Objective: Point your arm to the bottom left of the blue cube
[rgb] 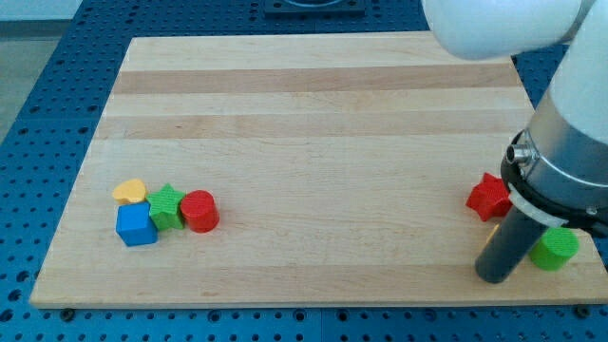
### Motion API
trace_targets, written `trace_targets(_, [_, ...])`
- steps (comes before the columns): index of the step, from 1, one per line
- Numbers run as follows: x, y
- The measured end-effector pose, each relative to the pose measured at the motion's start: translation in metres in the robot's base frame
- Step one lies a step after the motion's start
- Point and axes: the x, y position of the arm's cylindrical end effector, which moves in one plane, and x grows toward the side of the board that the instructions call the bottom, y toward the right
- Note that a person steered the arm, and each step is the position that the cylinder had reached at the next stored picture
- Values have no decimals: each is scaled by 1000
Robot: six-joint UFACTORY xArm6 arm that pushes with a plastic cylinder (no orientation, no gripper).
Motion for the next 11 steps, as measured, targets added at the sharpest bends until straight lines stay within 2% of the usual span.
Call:
trace_targets(1, [-5, 11])
trace_targets(3, [22, 1])
trace_targets(4, [22, -44])
trace_targets(8, [19, -348])
trace_targets(10, [-33, -419])
trace_targets(11, [-39, -432])
